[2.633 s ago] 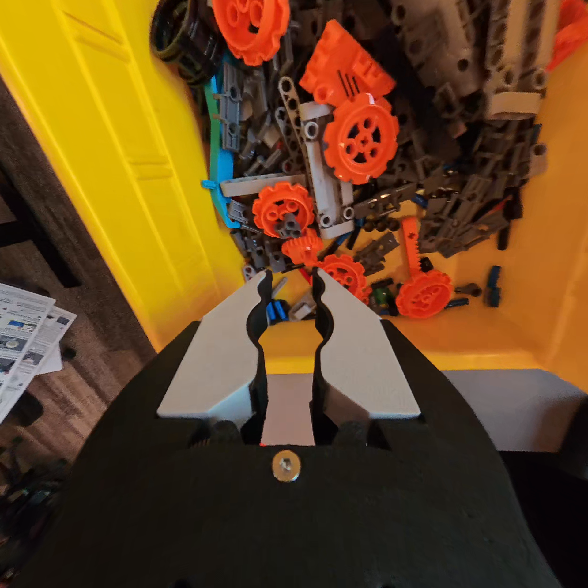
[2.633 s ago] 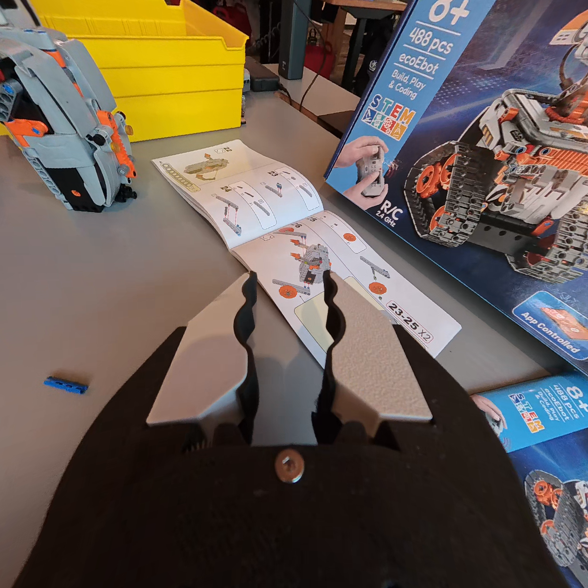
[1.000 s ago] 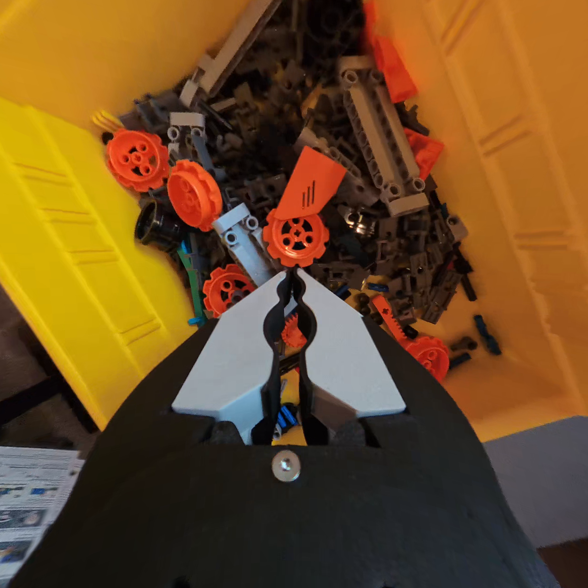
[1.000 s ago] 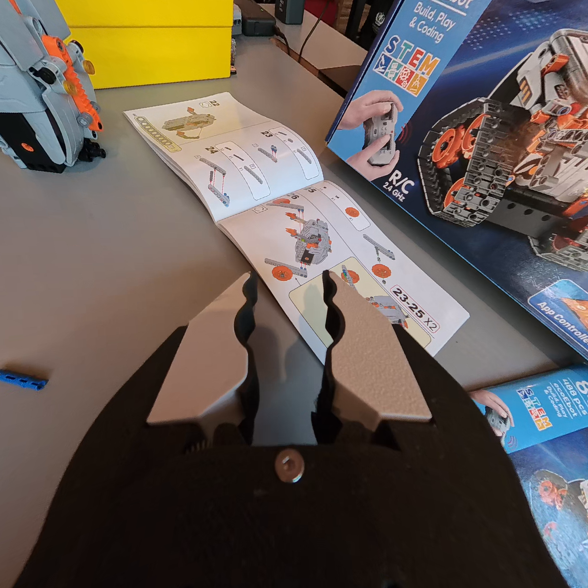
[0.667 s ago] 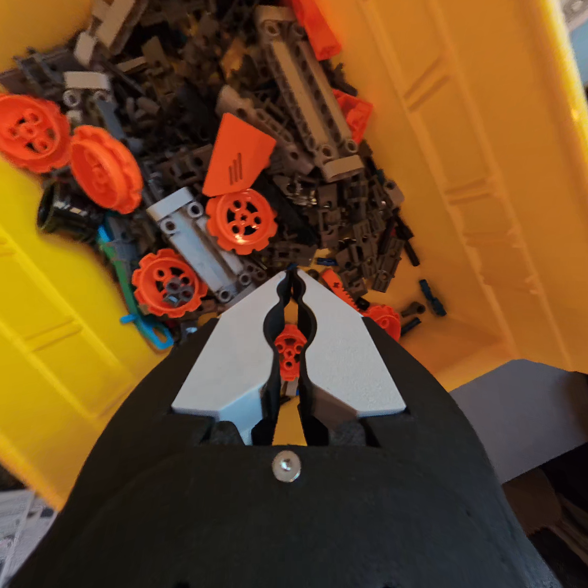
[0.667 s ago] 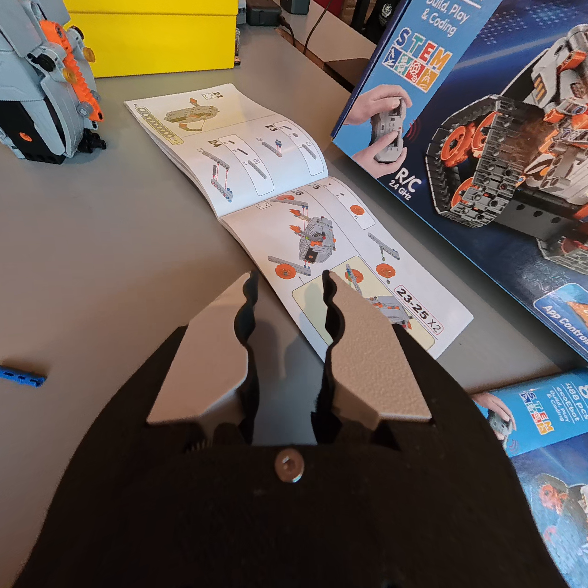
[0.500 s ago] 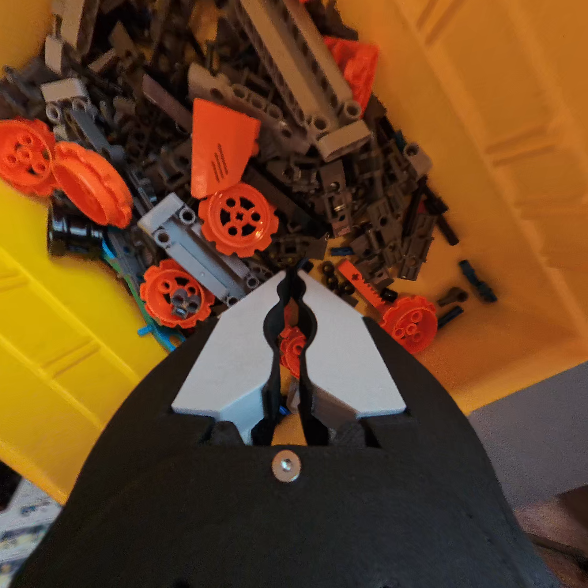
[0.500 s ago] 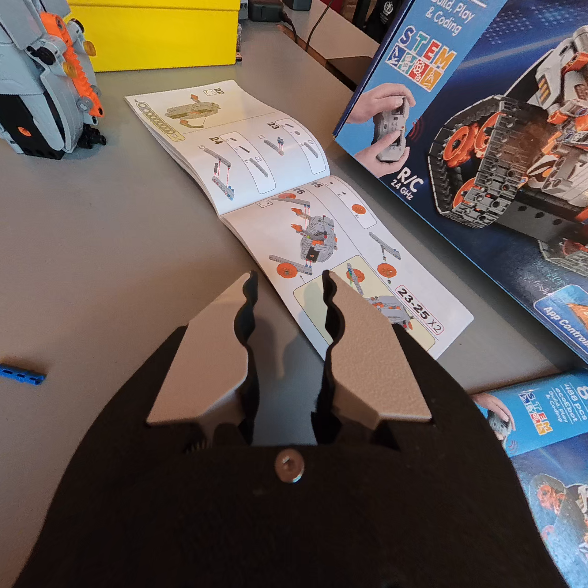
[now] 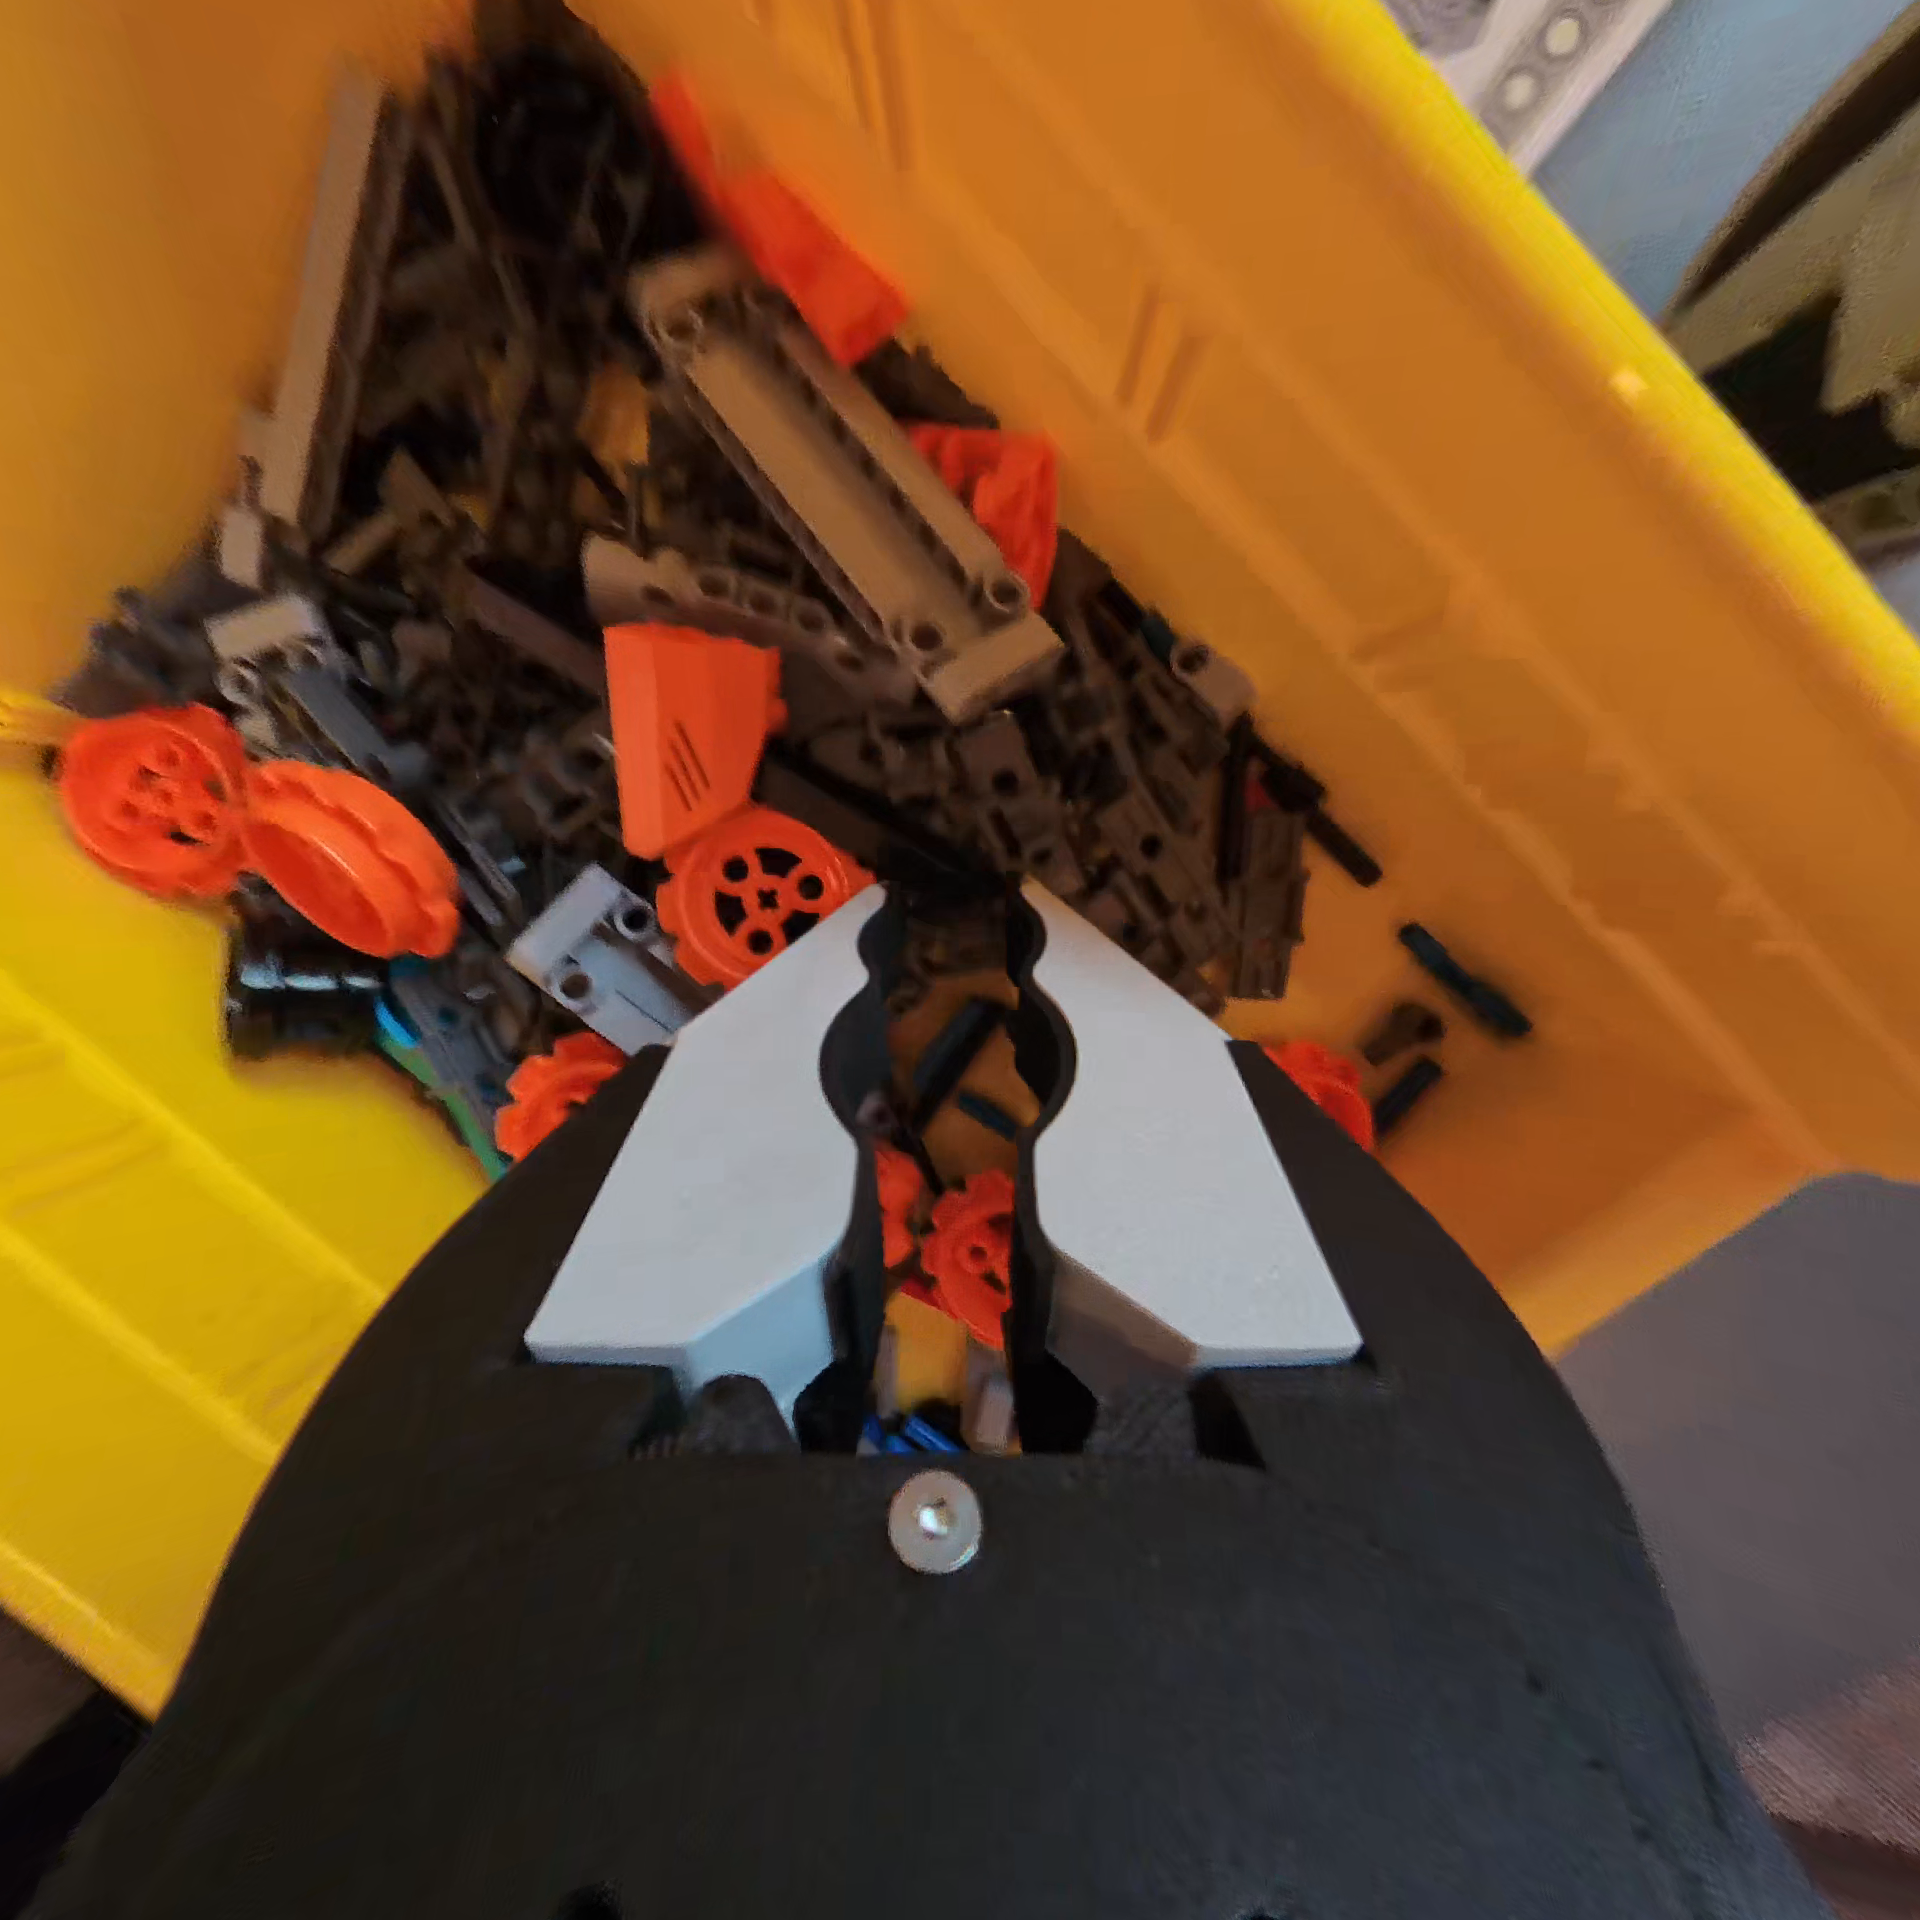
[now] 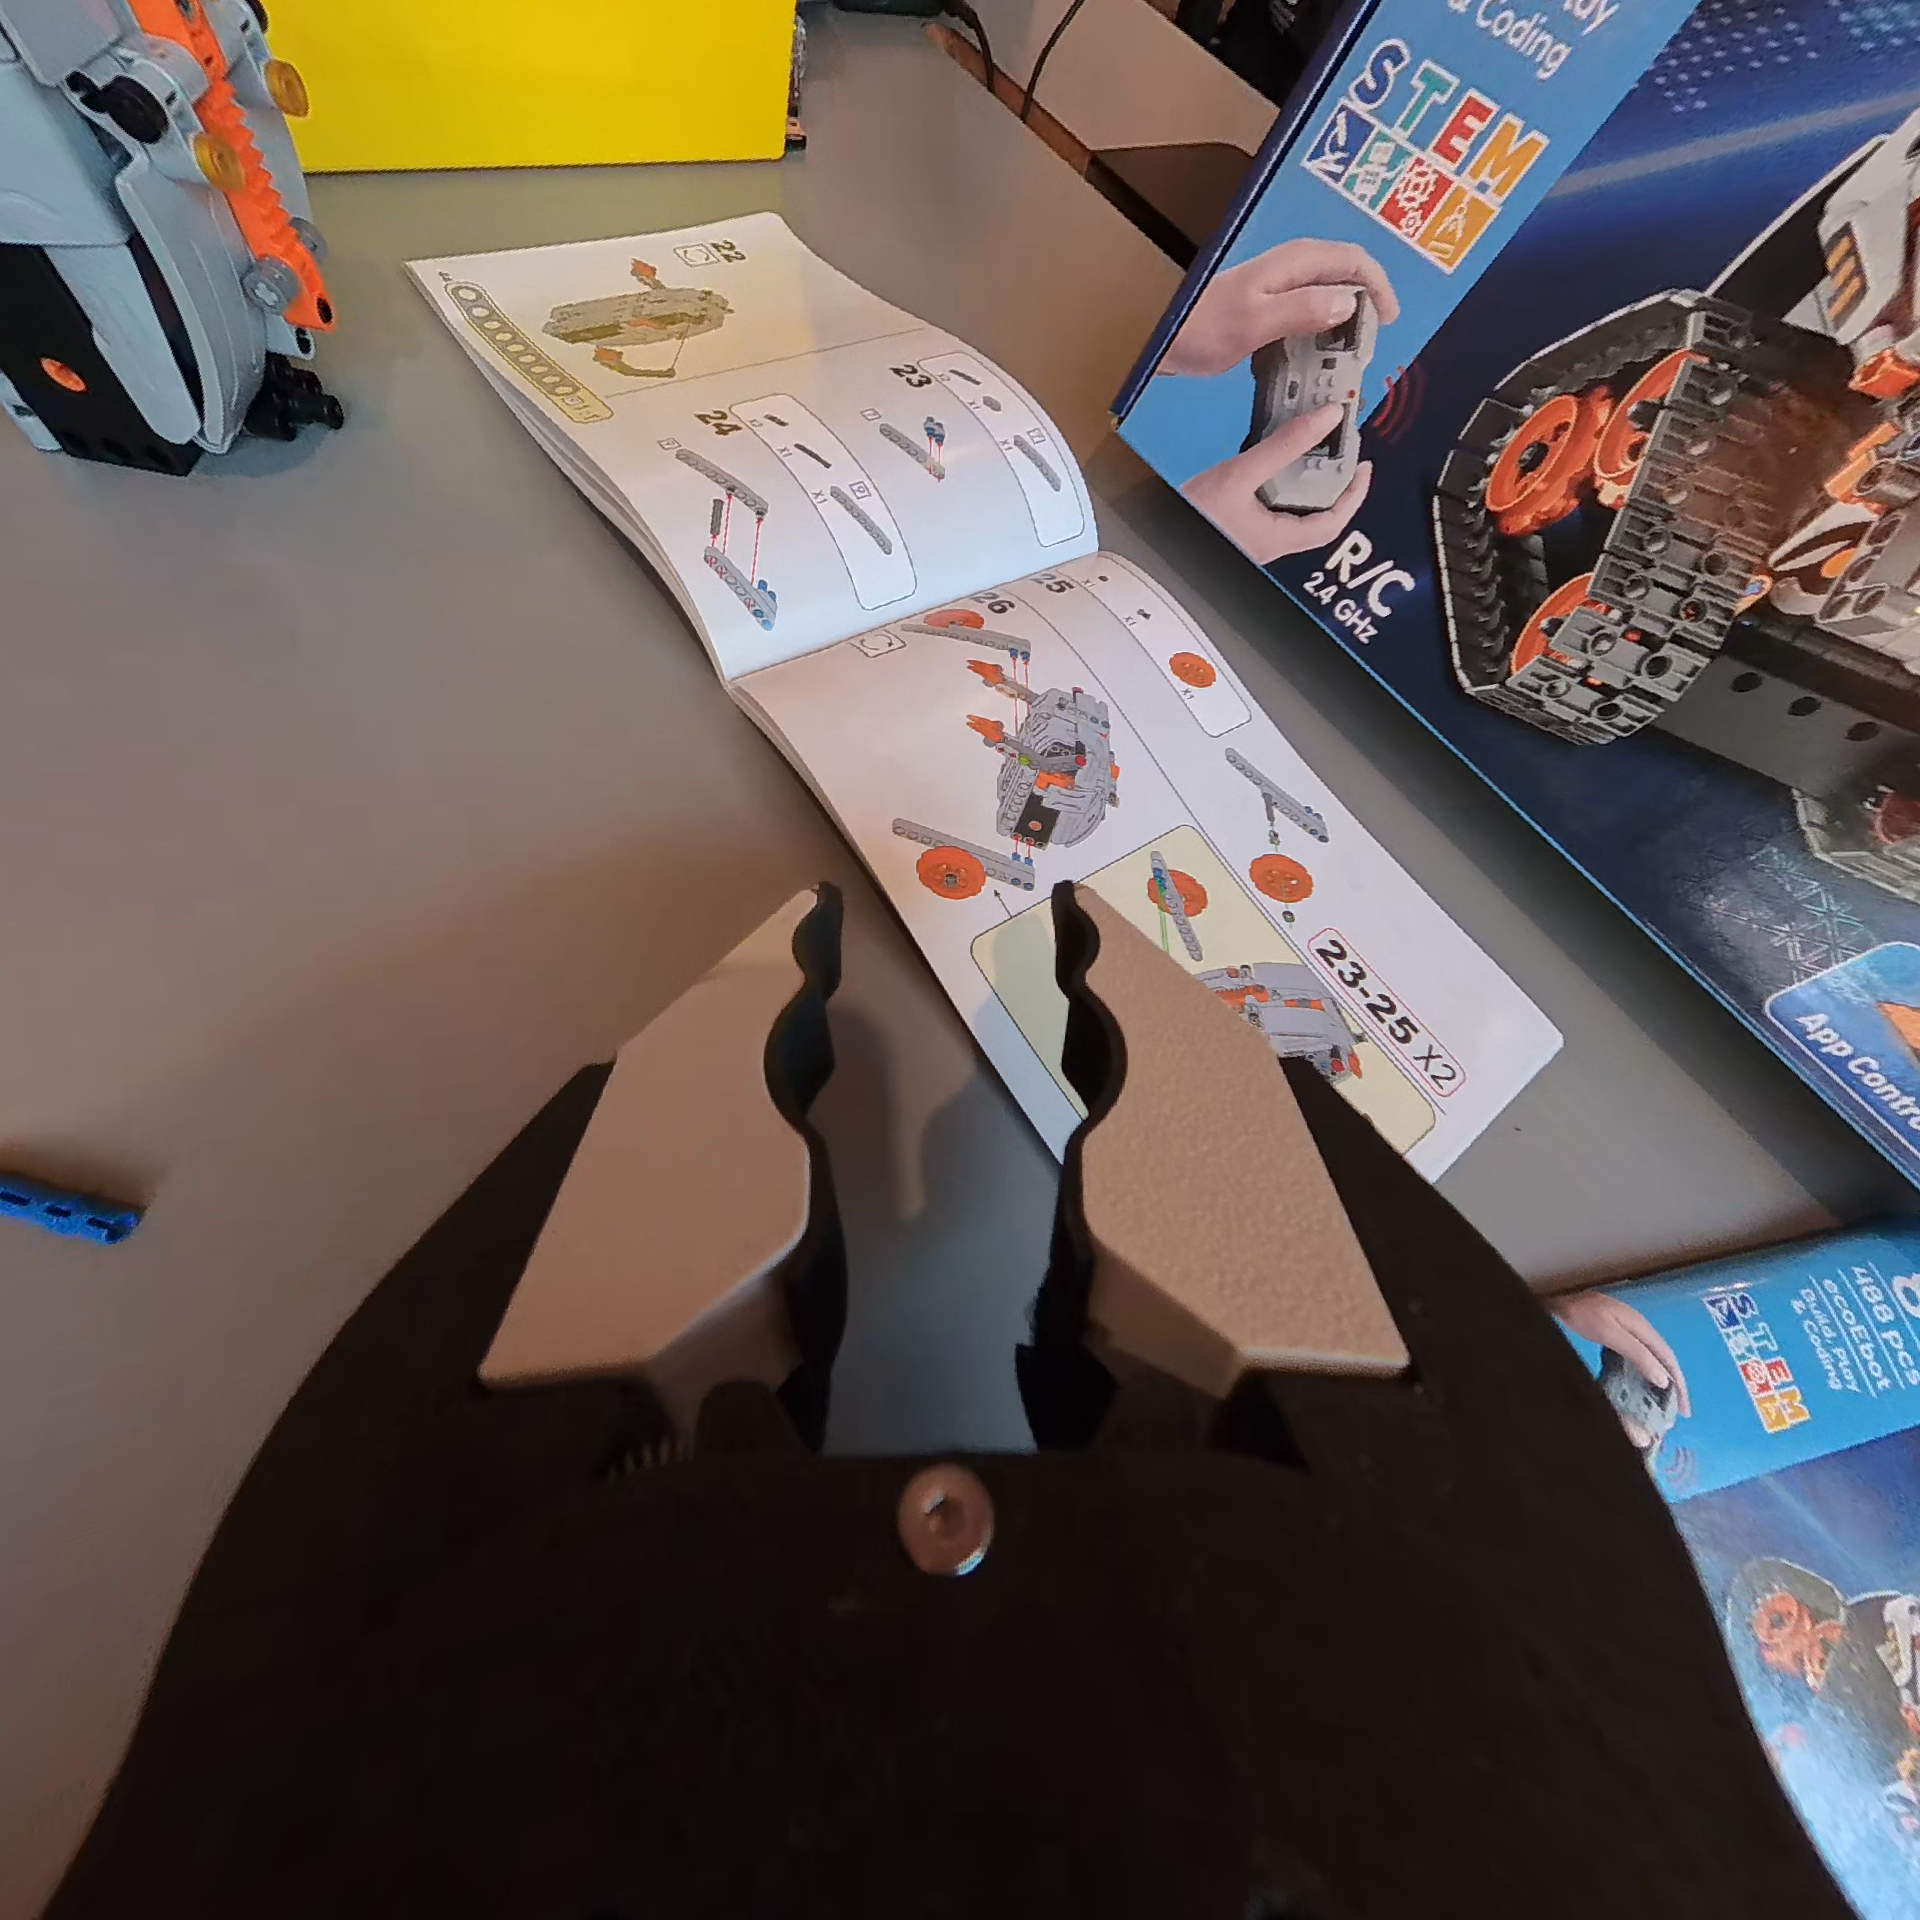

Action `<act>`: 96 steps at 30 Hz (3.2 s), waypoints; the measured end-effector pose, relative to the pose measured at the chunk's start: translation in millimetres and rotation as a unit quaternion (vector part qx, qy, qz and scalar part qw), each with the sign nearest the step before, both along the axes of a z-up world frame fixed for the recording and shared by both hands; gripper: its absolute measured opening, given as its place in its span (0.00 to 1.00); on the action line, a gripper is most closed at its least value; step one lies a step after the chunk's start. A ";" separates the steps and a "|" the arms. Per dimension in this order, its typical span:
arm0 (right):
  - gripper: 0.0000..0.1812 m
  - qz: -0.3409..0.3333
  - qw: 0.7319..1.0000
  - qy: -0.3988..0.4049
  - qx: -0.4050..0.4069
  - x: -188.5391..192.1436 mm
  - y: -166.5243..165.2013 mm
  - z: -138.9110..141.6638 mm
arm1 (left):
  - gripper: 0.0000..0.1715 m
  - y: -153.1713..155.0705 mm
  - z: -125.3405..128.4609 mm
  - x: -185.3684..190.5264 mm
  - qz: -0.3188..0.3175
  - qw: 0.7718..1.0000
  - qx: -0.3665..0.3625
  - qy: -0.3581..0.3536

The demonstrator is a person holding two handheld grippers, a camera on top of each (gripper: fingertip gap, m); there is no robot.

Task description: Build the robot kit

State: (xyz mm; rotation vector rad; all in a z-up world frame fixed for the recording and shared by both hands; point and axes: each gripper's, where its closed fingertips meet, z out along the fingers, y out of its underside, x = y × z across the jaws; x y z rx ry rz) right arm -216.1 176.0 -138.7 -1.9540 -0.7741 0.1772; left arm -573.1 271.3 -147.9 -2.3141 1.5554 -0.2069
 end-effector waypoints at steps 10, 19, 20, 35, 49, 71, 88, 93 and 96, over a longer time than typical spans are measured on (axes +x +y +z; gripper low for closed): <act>0.22 -0.008 1.000 0.013 0.001 2.7 1.5 2.6 | 0.25 3.2 1.7 24.6 0.034 0.997 -0.044 -0.045; 0.22 -0.011 1.000 0.012 0.002 4.1 2.3 2.8 | 0.32 -1.3 -10.4 -21.6 0.055 0.996 0.002 0.072; 0.22 -0.011 1.000 0.013 0.002 4.0 2.3 2.7 | 0.30 -2.1 -11.3 -28.7 0.057 0.995 0.006 0.082; 0.21 -0.005 1.000 -0.006 -0.001 1.3 1.2 -1.1 | 0.00 -26.5 -2.1 -41.9 0.051 0.998 -0.037 0.020; 0.21 -0.003 1.000 -0.009 -0.005 0.8 1.3 -2.9 | 0.12 -12.9 -6.4 -20.0 0.005 0.999 -0.049 0.001; 0.21 0.002 1.000 -0.028 -0.010 -0.8 0.9 -7.7 | 0.00 -4.5 -1.1 -48.5 0.053 0.997 -0.015 0.053; 0.21 0.007 0.999 -0.047 -0.016 -2.7 0.1 -12.6 | 0.00 4.6 -3.3 -50.4 0.062 0.997 -0.015 0.048; 0.21 0.012 0.999 -0.046 -0.012 -3.9 -1.2 -11.2 | 0.00 1.8 -5.9 -50.6 0.056 0.997 -0.005 0.058; 0.21 0.018 0.998 -0.053 -0.015 -5.6 -2.4 -13.2 | 0.00 1.9 -9.4 -52.6 0.063 0.996 -0.008 0.065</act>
